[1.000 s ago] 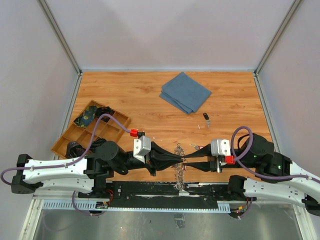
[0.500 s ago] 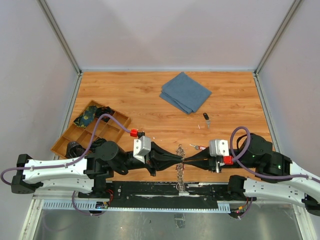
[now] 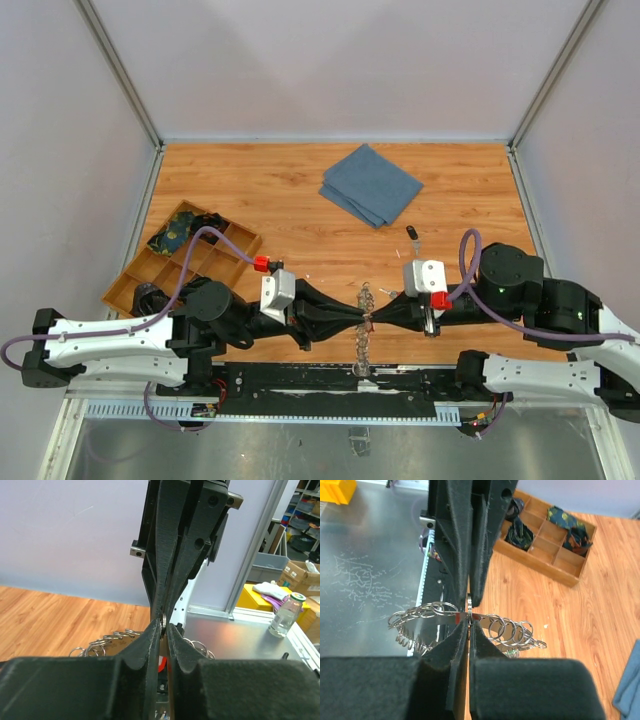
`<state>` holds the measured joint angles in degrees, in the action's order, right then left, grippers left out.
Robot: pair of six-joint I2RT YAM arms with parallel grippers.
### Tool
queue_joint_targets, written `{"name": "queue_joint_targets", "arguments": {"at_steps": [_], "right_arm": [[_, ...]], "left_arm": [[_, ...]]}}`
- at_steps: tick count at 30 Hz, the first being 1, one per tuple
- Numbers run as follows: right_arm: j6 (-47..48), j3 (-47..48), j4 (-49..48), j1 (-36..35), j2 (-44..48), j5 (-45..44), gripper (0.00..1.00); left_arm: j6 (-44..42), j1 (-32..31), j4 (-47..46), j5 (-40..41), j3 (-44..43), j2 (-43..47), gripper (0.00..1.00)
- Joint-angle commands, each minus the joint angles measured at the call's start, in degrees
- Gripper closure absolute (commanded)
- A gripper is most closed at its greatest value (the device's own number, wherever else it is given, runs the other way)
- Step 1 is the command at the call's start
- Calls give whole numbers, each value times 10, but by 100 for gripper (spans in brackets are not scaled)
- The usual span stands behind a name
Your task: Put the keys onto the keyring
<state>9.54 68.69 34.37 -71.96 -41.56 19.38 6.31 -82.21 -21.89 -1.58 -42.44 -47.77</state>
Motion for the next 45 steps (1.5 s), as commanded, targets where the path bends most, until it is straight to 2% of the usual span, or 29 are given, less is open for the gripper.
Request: {"name": "queue_joint_targets", "arguments": {"at_steps": [1, 4, 7, 15, 23, 24, 25, 27, 34, 45], "right_arm": [[8, 87, 121, 4, -43, -29, 100], [13, 140, 211, 4, -87, -45, 100], [20, 187, 288, 4, -127, -74, 100], [0, 254, 408, 4, -201, -146, 100], [-2, 280, 429, 4, -237, -171, 100], [-2, 280, 425, 4, -237, -170, 100], [-2, 280, 420, 4, -237, -169, 100], [-1, 281, 413, 4, -236, -164, 100], [-1, 283, 395, 4, -237, -146, 100], [-1, 273, 385, 4, -231, -126, 100]], "left_arm": [[1, -3, -15, 8, -11, 14, 81], [0, -3, -4, 18, -12, 18, 75], [-3, -3, 18, 36, -14, 23, 73], [-2, -3, 69, 77, -8, 16, 70], [-5, -3, 61, 91, 7, -4, 61], [-6, -3, 58, 91, 7, -7, 52], [-8, -3, 56, 92, 7, -10, 47], [-11, -3, 52, 92, 5, -16, 44], [-21, -3, 52, 90, -10, -48, 44], [-29, -3, 55, 88, -33, -81, 56]]}}
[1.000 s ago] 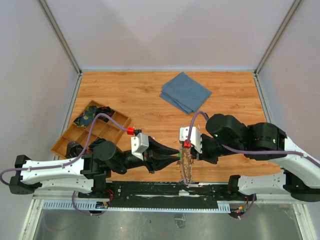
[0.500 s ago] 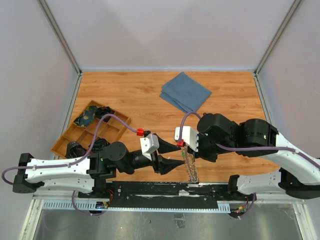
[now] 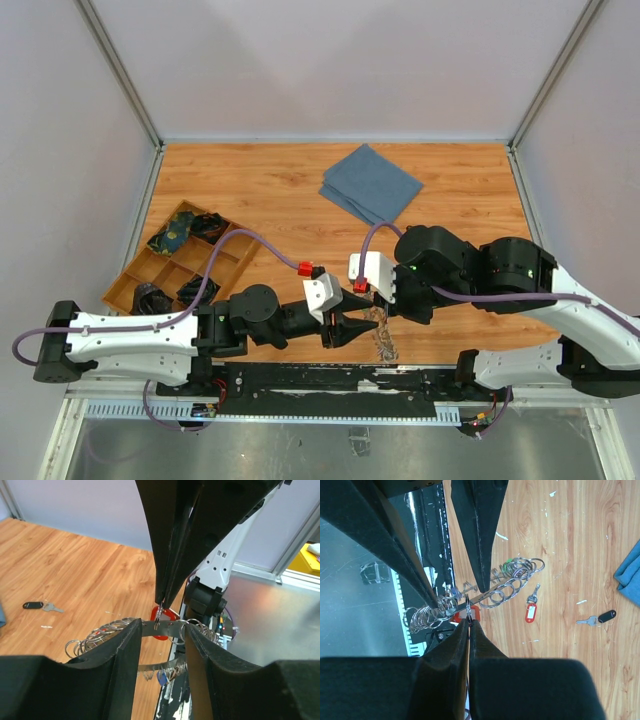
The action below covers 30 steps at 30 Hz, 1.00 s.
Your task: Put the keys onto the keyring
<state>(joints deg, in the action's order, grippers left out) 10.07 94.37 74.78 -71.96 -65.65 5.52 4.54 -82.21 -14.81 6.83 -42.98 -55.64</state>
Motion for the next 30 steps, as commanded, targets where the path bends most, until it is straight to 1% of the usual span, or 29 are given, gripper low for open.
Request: {"name": "queue_joint_targets", "arguments": {"at_steps": [1, 6, 11, 16, 17, 21, 23, 24, 30], "right_arm": [[-6, 15, -20, 4, 11, 16, 100], [-7, 9, -24, 4, 14, 21, 100], [-8, 7, -31, 4, 17, 26, 100], [-10, 6, -32, 4, 16, 28, 100], [-10, 6, -33, 5, 16, 29, 100], [-12, 6, -32, 4, 14, 33, 100], [-13, 6, -33, 4, 13, 34, 100], [-13, 6, -33, 4, 13, 34, 100], [-20, 11, -33, 4, 18, 27, 100]], "left_arm": [[-12, -3, -16, 4, -29, -4, 57], [-15, -3, -17, 3, -37, -11, 65], [-15, -3, -14, -2, -40, -17, 66], [-11, -3, -11, -3, -36, -19, 72], [-12, -3, -11, -3, -35, -19, 74], [-14, -3, -13, -2, -37, -19, 89], [-16, -3, -13, 0, -38, -20, 98], [-16, -3, -13, 1, -38, -20, 99], [-16, -3, -10, 6, -37, -17, 99]]}}
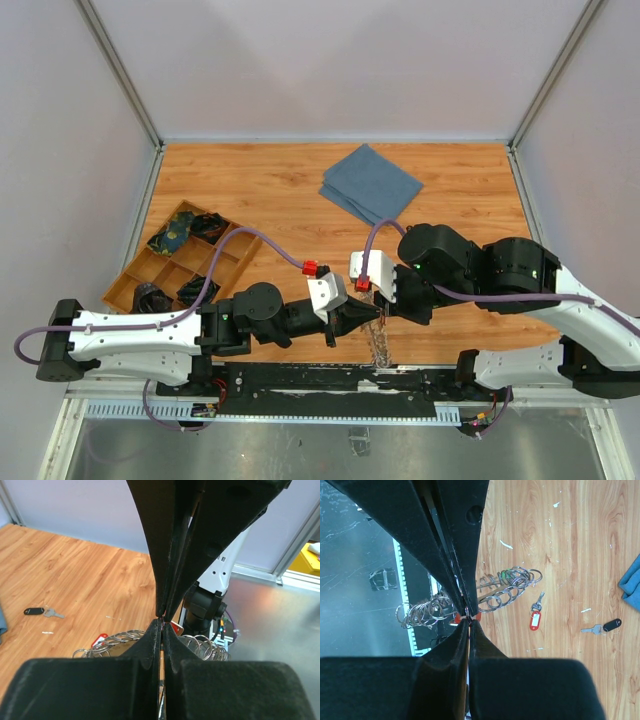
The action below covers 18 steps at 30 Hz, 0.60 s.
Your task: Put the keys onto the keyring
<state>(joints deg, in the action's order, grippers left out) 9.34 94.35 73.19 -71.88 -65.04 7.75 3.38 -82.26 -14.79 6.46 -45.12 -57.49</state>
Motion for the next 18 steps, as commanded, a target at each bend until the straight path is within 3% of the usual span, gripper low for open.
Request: {"name": "queue_joint_targets", "arguments": {"at_steps": [1, 18], "right_arm": [[-16, 11, -17, 3, 14, 0, 100], [-56, -28, -36, 3, 49, -30, 94]], "left_arm": [[-2, -3, -10, 14, -14, 4, 99], [0, -2, -18, 27, -5, 29, 100]]}}
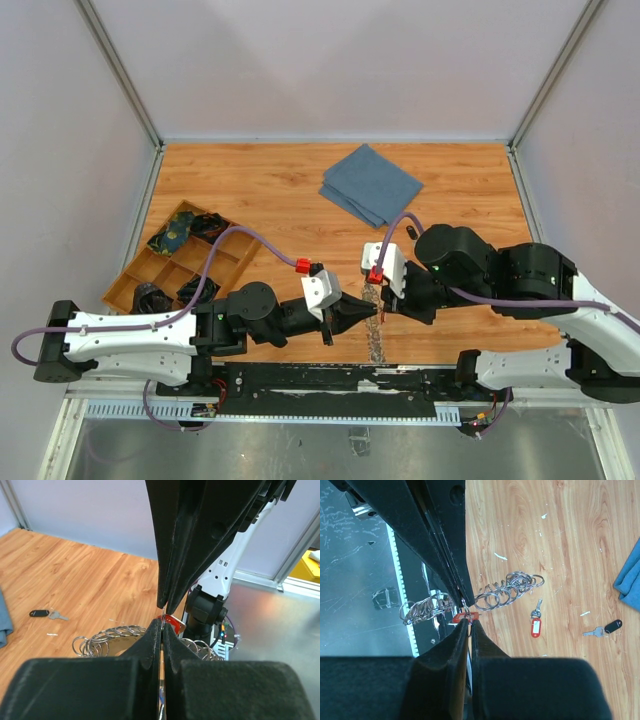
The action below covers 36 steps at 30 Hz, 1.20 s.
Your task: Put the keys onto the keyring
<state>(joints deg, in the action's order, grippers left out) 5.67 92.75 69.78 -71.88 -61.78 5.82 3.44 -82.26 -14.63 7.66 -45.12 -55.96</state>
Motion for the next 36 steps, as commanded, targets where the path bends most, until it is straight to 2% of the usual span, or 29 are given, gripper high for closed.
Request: {"name": "queue_joint_targets", "arguments": {"at_steps": [1, 13, 25, 36], "right_arm": [[-21, -15, -5, 3, 18, -11, 93], [-61, -48, -30, 3, 34, -17, 100], [-101, -87, -30, 3, 37, -20, 100], [-145, -180, -163, 3, 99, -48, 98]], "left_arm": [[-1, -3, -20, 15, -5, 14, 99], [-1, -3, -26, 16, -2, 24, 100], [-3, -3, -28, 15, -4, 29, 99], [-1, -2, -40, 6, -7, 29, 100]]}}
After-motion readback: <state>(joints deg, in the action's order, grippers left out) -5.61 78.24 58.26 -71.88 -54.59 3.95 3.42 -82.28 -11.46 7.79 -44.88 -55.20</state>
